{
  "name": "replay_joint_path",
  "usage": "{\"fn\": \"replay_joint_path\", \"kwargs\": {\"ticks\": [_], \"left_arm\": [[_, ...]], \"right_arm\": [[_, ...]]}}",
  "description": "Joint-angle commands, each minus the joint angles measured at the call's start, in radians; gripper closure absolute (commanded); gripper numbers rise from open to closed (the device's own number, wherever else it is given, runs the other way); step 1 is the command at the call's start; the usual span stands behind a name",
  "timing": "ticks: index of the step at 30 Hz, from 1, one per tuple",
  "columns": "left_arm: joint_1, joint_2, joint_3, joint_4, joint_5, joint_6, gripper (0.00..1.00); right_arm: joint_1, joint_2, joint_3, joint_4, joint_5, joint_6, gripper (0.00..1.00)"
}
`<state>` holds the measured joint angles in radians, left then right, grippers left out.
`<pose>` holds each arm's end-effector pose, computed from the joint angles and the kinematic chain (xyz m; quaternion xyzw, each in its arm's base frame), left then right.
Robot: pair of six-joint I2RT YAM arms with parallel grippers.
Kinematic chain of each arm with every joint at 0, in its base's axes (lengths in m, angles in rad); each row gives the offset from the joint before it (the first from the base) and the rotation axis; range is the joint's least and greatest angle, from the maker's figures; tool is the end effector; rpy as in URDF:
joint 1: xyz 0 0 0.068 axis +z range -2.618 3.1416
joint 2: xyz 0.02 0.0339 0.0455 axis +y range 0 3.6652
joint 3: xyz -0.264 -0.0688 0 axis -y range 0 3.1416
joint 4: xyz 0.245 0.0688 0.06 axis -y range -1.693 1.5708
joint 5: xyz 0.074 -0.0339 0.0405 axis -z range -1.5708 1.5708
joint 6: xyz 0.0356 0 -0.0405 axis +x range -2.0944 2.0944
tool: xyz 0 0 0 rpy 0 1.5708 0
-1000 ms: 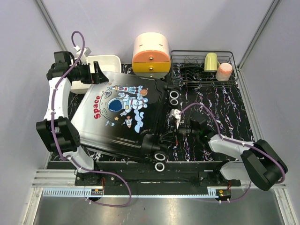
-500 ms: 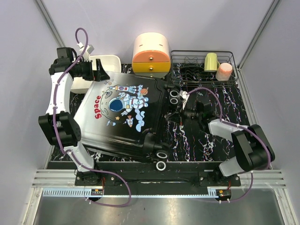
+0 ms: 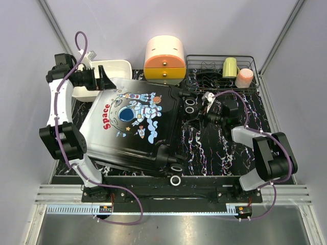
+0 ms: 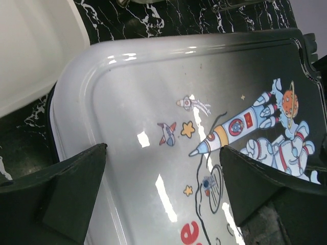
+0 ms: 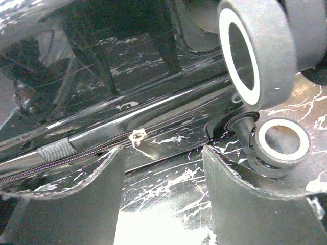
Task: Open, take out, and arrange the luggage
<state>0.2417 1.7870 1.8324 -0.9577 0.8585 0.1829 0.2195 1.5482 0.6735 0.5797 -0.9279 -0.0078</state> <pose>0.3736 0.0644 0.3655 0.1092 0.8640 -0.3230 0.3704 0.2948 0.0950 0.2002 -0.3462 0.6836 0.4137 0.4916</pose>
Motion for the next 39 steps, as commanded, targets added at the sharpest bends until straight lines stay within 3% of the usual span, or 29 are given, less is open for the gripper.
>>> {"fn": "replay_joint_path", "kwargs": {"ticks": [1,10,27,30,31,34,38,39], "left_arm": [[0.05,-0.02,-0.047,-0.131,-0.076,0.004,0.01],[0.08,-0.09,-0.122,-0.085,-0.029,-0.045,0.01],[0.126,-0.09,-0.125,-0.075,-0.019,-0.074,0.01],[0.127,-0.083,-0.121,-0.072,-0.018,-0.079,0.01],[0.128,-0.08,-0.119,-0.069,-0.019,-0.08,0.01],[0.128,-0.077,-0.11,-0.058,-0.027,-0.089,0.01],[0.128,-0.063,-0.082,-0.053,-0.058,-0.095,0.01],[0.128,-0.055,-0.07,-0.047,-0.064,-0.099,0.01]], "right_arm": [[0.009,-0.053,-0.04,0.071,0.035,-0.101,0.29],[0.017,0.009,-0.063,0.118,0.028,-0.17,0.18],[0.077,0.168,-0.048,0.426,-0.052,-0.072,0.19],[0.078,0.17,-0.048,0.434,-0.057,-0.078,0.32],[0.077,0.171,-0.049,0.434,-0.057,-0.078,0.48],[0.077,0.17,-0.057,0.437,-0.065,-0.08,0.65],[0.077,0.155,-0.069,0.433,-0.074,-0.083,1.0],[0.077,0.15,-0.074,0.434,-0.075,-0.081,1.0]]}}
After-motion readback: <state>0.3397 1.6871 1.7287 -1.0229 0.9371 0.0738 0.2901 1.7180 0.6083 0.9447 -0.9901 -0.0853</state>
